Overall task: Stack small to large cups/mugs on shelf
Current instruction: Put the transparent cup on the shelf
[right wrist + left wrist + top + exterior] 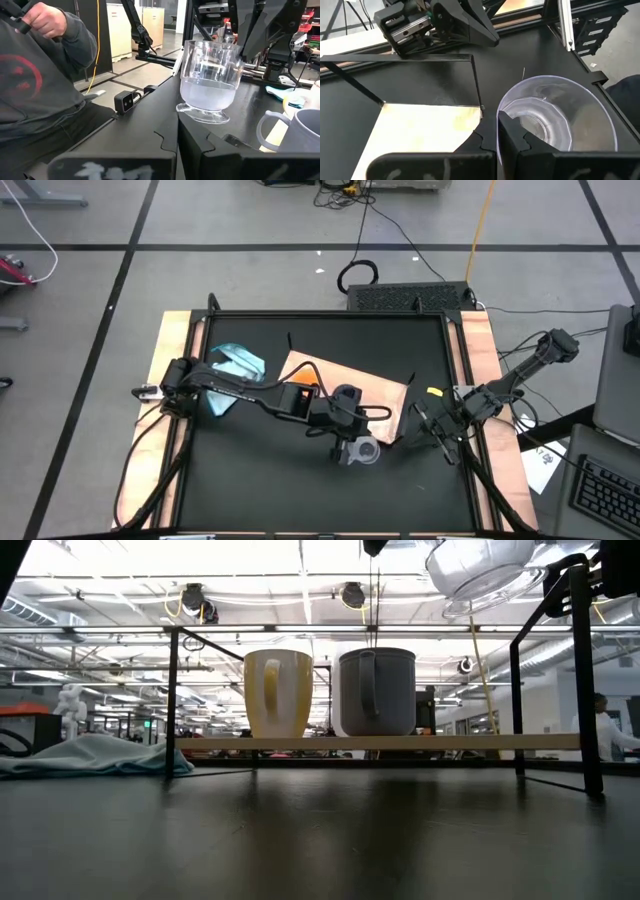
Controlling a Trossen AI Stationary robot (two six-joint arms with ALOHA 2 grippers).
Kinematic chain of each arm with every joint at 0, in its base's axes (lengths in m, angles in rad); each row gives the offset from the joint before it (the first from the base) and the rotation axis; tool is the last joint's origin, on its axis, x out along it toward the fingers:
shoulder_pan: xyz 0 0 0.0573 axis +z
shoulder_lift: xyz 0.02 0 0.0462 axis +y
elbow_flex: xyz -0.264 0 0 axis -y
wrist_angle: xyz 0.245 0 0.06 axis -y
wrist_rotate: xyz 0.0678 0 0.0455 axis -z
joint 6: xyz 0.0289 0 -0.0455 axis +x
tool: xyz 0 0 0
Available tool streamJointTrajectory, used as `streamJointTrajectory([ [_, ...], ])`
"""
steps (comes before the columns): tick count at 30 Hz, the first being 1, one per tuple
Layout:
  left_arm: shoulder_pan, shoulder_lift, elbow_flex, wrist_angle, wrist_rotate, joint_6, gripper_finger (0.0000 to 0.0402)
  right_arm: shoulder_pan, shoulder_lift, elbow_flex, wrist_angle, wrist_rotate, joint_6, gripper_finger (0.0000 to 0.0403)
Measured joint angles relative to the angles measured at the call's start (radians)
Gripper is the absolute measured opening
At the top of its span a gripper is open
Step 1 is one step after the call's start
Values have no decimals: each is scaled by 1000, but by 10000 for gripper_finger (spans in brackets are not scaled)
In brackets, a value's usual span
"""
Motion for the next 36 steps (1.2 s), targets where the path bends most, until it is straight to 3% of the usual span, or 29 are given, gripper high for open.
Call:
streamJointTrajectory([
  [5,17,0,3,-6,-62,-10,0,0,0,0,0,0,0,0],
  [14,102,2,64,-141,38,-19,0,0,0,0,1,0,-8,0],
  [27,191,0,161,-143,255,42,0,0,0,0,17,0,-32,0],
  [36,244,17,164,-147,294,40,0,0,0,0,40,0,-42,0],
])
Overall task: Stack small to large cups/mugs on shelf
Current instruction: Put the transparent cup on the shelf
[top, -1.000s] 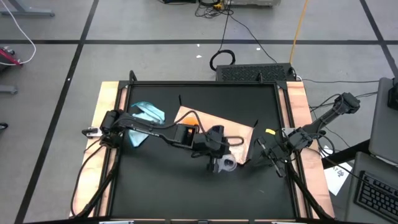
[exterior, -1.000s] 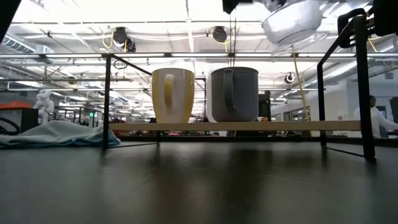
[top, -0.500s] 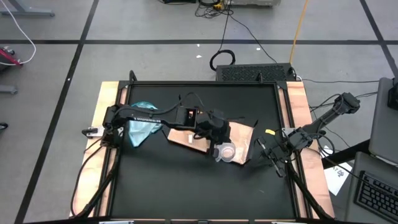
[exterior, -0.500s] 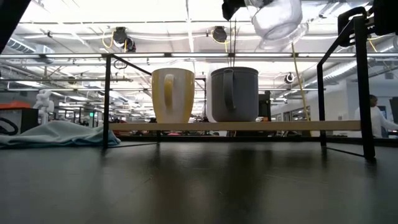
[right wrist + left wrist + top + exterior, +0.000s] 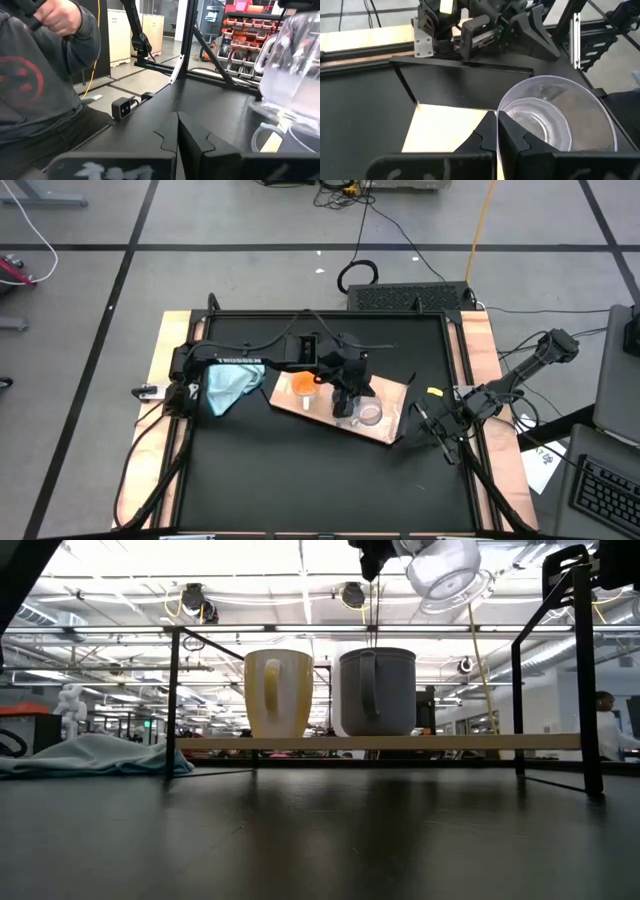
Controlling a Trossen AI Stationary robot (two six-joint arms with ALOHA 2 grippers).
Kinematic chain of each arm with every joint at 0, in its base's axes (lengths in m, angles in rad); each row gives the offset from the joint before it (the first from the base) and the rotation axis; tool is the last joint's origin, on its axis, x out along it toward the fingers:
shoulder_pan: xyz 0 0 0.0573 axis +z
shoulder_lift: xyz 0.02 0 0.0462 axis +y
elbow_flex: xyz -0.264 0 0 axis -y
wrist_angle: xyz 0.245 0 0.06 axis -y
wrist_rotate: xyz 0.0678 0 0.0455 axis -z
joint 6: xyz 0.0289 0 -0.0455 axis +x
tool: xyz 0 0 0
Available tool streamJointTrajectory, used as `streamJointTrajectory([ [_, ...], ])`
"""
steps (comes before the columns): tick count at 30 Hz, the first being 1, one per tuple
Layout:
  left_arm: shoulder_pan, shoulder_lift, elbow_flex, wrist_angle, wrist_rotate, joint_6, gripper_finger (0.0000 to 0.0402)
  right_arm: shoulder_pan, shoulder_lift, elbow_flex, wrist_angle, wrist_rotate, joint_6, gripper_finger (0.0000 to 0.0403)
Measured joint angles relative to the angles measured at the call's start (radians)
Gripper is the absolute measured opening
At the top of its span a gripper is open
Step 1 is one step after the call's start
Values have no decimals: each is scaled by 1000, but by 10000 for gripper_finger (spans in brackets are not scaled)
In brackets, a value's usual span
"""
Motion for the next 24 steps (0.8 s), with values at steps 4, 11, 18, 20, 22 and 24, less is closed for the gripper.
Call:
streamJointTrajectory([
  [4,3,18,0,17,47,2,0,0,0,0,0,0,-1,0],
  [11,23,76,-1,57,100,-4,0,0,0,0,7,0,-14,0],
  [18,42,106,-1,63,125,-8,0,0,3,0,4,0,-15,0],
  [20,42,116,-1,71,130,-6,0,0,4,0,8,0,-15,0],
  [22,42,127,-1,68,131,-1,0,0,4,0,26,0,-16,0],
  [24,42,138,0,76,131,3,0,0,4,0,72,-4,-15,0],
])
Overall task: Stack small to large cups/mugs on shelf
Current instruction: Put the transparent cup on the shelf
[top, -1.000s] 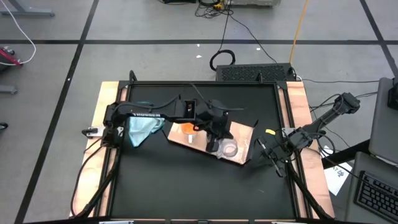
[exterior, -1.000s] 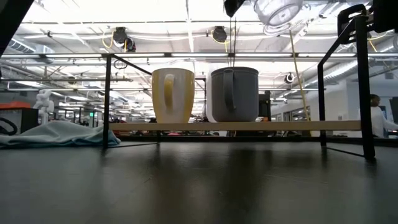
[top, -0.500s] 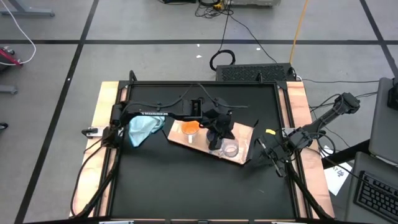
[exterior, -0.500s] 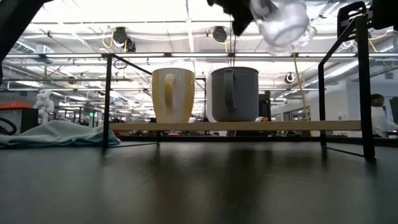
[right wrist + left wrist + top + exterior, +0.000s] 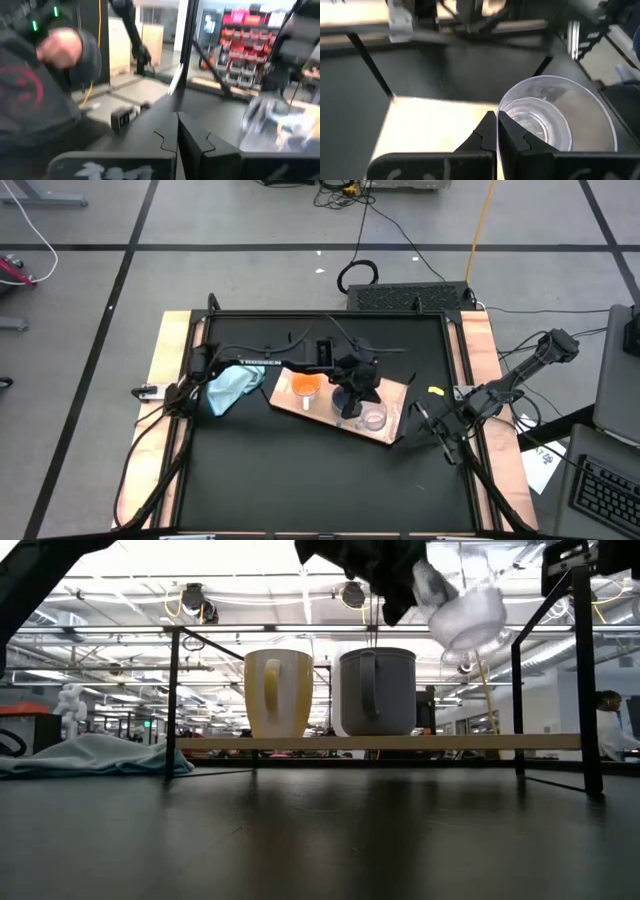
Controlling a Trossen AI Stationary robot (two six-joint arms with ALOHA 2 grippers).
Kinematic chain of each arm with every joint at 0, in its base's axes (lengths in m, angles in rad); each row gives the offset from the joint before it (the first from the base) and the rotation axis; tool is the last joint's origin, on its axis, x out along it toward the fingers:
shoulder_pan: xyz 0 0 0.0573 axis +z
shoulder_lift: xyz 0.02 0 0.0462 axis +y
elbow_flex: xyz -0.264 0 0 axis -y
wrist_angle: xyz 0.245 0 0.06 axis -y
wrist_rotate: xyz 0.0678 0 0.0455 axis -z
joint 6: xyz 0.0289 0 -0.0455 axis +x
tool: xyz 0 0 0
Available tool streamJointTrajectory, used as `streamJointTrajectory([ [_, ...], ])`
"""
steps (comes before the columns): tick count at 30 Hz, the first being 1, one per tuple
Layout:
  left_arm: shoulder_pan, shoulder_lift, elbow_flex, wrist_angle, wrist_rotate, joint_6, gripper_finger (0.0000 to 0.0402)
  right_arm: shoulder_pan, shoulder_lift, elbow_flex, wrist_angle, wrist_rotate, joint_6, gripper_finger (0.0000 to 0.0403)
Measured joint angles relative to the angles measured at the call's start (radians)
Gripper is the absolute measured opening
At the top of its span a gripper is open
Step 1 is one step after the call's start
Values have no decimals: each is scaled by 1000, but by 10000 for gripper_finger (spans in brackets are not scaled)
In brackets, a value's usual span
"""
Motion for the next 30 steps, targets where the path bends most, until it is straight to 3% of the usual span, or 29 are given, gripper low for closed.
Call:
streamJointTrajectory([
  [10,-9,38,0,4,-10,59,0,7,-23,0,55,-3,42,0],
  [24,-69,86,0,-73,-251,174,0,7,-28,0,41,-4,19,0],
  [30,-74,87,0,-74,-265,178,0,7,-28,0,39,-4,14,0],
])
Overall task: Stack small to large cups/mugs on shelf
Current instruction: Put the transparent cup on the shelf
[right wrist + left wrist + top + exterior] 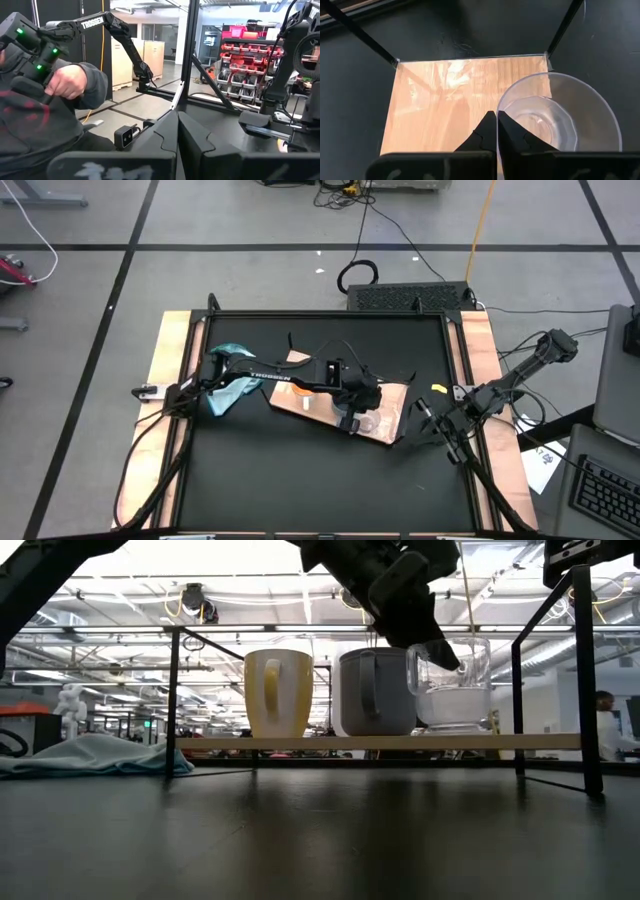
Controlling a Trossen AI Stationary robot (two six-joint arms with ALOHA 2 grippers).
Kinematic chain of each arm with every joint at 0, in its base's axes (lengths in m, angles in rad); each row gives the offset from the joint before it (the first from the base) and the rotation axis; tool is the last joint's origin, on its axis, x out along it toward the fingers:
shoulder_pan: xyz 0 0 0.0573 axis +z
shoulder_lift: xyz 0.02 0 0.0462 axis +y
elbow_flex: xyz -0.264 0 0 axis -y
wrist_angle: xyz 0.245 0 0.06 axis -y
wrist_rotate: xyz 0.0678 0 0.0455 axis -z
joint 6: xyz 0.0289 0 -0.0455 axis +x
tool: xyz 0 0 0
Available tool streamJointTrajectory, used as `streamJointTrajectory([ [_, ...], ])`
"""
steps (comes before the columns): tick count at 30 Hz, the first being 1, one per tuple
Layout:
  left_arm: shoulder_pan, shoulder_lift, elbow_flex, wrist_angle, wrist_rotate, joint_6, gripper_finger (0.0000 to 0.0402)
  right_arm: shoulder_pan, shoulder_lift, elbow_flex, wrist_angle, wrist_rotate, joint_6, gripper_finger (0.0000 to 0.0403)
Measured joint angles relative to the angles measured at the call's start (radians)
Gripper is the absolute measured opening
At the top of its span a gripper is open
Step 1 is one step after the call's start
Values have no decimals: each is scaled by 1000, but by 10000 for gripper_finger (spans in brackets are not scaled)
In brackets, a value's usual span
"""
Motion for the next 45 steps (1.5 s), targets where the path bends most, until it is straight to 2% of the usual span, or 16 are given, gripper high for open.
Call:
streamJointTrajectory([
  [6,3,1,0,31,-5,-13,0,0,0,0,-1,1,-5,0],
  [18,3,2,0,84,-121,-168,0,0,2,0,-22,3,5,0],
  [29,2,24,0,104,-130,-275,0,0,3,0,-31,3,13,0],
  [45,-9,40,2,103,-127,-217,3,0,21,0,-56,3,25,0],
])
